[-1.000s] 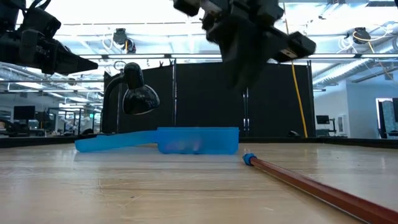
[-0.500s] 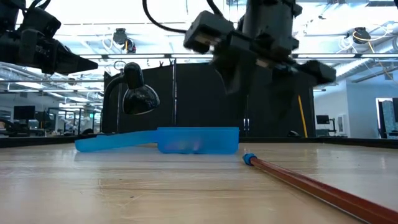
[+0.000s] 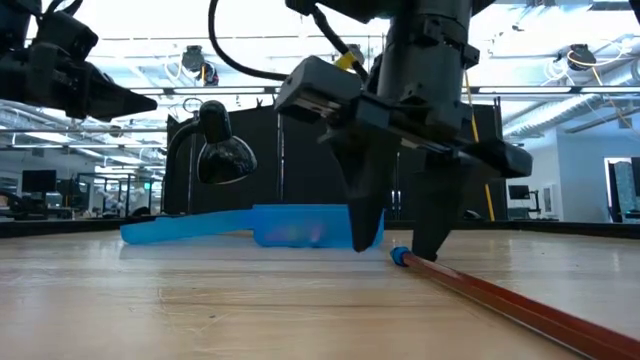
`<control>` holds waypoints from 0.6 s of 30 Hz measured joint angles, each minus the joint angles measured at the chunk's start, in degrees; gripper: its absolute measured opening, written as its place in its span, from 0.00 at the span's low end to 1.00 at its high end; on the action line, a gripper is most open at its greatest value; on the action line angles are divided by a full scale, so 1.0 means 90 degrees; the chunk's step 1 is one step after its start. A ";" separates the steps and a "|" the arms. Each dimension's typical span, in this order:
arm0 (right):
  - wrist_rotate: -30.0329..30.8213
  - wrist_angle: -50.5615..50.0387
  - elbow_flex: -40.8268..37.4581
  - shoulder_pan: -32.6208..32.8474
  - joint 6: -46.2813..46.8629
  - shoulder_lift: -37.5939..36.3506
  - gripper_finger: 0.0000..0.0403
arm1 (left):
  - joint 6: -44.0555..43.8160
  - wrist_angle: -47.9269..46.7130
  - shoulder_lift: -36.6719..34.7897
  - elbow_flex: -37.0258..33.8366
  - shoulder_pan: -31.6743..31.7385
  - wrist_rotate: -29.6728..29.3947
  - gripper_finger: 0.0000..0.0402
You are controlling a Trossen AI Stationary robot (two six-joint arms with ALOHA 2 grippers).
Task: Pick & place school supplies into a supply box
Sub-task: Put the brown pencil into the blue supply box
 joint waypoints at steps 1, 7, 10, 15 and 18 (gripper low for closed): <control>0.0024 -0.0094 0.0000 0.0010 -0.0052 0.0033 0.52 | 0.0000 0.0007 0.0001 0.0000 0.0000 0.0051 0.12; 0.0238 -0.0681 -0.0010 0.0077 -0.0288 0.0062 0.50 | -0.0013 0.0007 -0.0001 0.0000 0.0000 0.0177 0.12; 0.0257 -0.0971 -0.0045 0.0134 -0.0354 0.0071 0.47 | -0.0012 0.0009 0.0001 0.0000 0.0000 0.0177 0.12; 0.0334 -0.1011 -0.0326 0.0181 -0.0466 0.0081 0.38 | -0.0012 0.0016 0.0001 0.0000 0.0000 0.0174 0.12; 0.0337 -0.0870 -0.0499 0.0186 -0.0671 0.0076 0.32 | -0.0012 0.0024 -0.0001 0.0000 0.0000 0.0175 0.12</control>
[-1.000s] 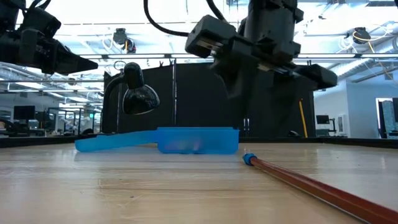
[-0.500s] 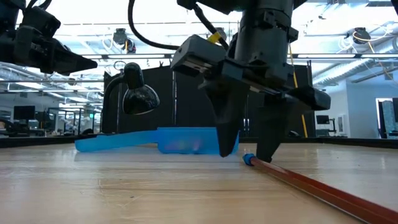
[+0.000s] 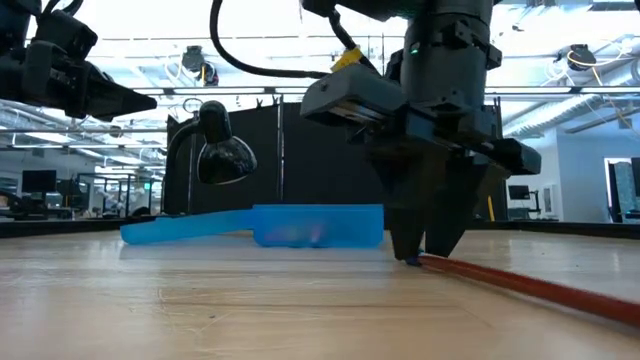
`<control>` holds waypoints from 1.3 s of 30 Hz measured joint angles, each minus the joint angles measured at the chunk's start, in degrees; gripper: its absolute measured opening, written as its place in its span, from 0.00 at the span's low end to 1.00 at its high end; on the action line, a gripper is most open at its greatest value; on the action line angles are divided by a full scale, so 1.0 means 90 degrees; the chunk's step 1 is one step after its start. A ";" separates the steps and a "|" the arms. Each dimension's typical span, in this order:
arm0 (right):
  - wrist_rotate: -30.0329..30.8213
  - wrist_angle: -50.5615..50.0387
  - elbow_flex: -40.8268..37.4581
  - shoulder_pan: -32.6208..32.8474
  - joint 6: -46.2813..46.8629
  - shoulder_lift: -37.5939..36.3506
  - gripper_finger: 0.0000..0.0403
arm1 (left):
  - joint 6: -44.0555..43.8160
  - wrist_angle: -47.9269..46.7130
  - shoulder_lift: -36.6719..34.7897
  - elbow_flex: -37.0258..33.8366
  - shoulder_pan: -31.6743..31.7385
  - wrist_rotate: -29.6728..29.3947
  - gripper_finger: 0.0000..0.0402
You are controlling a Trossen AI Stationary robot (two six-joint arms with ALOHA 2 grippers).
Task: Pick & place school supplies into a supply box
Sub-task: Put the brown pencil into the blue supply box
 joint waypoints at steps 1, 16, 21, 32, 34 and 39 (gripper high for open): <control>-0.0008 0.0074 -0.0062 0.0000 -0.0089 -0.0005 0.30 | 0.0000 0.0000 -0.0001 0.0000 0.0000 -0.0001 0.12; -0.0089 0.0475 -0.0196 -0.0051 -0.0806 -0.0015 0.05 | 0.0002 0.0001 0.0001 0.0000 0.0000 -0.0001 0.12; -0.0365 0.1075 -0.0193 -0.0109 -0.0662 -0.0282 0.05 | 0.0002 0.0002 0.0002 0.0000 0.0000 -0.0001 0.12; 0.0048 0.2289 -0.0193 -0.0492 -0.0421 -0.1471 0.05 | 0.0009 0.0026 0.0002 0.0000 0.0000 -0.0003 0.12; 0.0312 0.2408 -0.0229 -0.0636 -0.0450 -0.1606 0.05 | 0.0004 0.0027 0.0002 0.0000 0.0000 -0.0003 0.12; 0.0675 0.3072 -0.0182 -0.1377 -0.0625 -0.2036 0.05 | -0.0023 0.0028 0.0002 0.0000 0.0000 -0.0003 0.12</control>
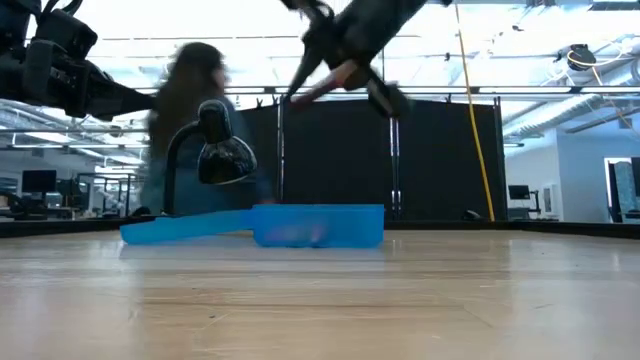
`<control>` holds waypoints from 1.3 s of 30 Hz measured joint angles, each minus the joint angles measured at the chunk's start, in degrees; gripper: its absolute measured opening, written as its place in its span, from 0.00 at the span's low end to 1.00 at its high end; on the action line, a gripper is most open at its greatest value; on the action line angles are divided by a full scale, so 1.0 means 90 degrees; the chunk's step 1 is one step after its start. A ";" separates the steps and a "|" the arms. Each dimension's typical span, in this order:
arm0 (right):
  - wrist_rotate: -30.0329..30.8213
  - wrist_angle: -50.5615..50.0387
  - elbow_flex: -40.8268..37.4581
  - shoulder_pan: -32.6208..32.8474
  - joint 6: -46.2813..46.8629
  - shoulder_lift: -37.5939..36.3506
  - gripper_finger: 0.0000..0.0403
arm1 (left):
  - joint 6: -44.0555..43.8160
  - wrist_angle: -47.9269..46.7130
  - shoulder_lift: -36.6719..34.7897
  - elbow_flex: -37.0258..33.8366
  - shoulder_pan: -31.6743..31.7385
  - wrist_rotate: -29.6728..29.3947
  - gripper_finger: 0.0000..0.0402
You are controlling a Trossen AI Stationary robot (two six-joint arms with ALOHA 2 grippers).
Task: Pick & place school supplies into a supply box
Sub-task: Put the brown pencil into the blue supply box
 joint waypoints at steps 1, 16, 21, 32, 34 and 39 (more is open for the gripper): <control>0.0045 -0.0002 0.0001 -0.0186 -0.0042 -0.0037 0.05 | 0.0000 0.0000 0.0000 0.0000 0.0000 0.0000 0.12; 0.0134 -0.0119 -0.0016 -0.2464 -0.2012 -0.0034 0.05 | 0.0042 -0.0006 0.0000 0.0000 0.0000 0.0002 0.12; 0.0119 -0.0038 -0.0335 -0.2661 -0.2096 0.0071 0.05 | 0.0088 0.0001 0.0000 0.0000 0.0000 0.0002 0.12; 0.0102 0.0449 -0.1425 -0.2652 -0.1491 0.0064 0.05 | 0.0086 0.0024 -0.0001 0.0000 0.0000 0.0000 0.12; 0.0097 0.0464 -0.1475 -0.2652 -0.1463 0.0069 0.05 | 0.0088 0.0036 -0.0002 0.0000 0.0000 0.0000 0.12; -0.0045 0.0322 -0.1486 -0.2650 -0.1464 0.0064 0.04 | 0.0171 0.0040 0.0000 0.0000 0.0000 0.0000 0.12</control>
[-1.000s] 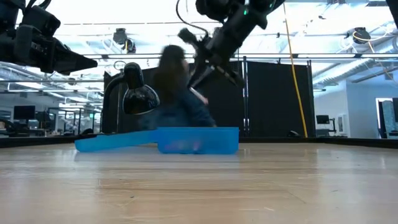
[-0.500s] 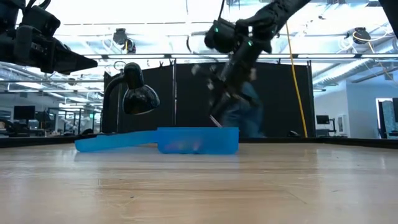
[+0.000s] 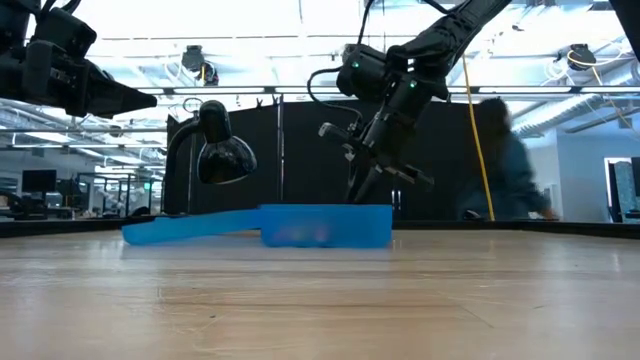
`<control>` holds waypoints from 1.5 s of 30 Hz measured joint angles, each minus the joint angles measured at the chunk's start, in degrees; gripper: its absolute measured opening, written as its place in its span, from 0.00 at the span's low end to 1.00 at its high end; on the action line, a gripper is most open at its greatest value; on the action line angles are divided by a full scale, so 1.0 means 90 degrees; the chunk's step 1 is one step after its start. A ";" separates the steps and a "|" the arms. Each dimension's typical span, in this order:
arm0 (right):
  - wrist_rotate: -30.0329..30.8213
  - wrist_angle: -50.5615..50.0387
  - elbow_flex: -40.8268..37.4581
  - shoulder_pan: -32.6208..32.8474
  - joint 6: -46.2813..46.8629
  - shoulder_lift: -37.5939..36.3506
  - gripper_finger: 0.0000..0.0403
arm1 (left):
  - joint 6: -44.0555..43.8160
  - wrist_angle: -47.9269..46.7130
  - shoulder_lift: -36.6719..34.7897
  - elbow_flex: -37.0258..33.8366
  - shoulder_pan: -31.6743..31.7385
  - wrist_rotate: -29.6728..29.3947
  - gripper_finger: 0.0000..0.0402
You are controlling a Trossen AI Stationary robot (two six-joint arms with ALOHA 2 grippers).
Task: Pick & place school supplies into a supply box
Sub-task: Put the brown pencil into the blue supply box
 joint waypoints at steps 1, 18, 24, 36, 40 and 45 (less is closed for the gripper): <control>0.0001 -0.0011 -0.0001 0.0001 -0.0010 0.0000 0.04 | 0.0004 -0.0002 0.0000 0.0000 0.0000 0.0000 0.12; -0.0011 -0.0013 -0.0001 0.0007 -0.0071 0.0000 0.07 | 0.0021 0.0000 0.0000 0.0000 0.0000 -0.0002 0.12; -0.0161 -0.0053 -0.0001 0.0015 -0.0140 0.0000 0.15 | 0.0020 -0.0002 0.0000 0.0000 0.0000 -0.0002 0.12; -0.0166 -0.0110 0.0001 0.0015 -0.0060 0.0000 0.32 | 0.0019 -0.0005 -0.0002 0.0000 0.0000 -0.0002 0.12; -0.0296 -0.0113 0.0001 0.0015 -0.0064 0.0000 0.32 | 0.0019 -0.0010 -0.0001 0.0000 0.0000 -0.0002 0.12; -0.0442 -0.0116 0.0001 0.0023 -0.0118 0.0000 0.32 | 0.0015 -0.0010 0.0000 0.0000 0.0000 -0.0002 0.12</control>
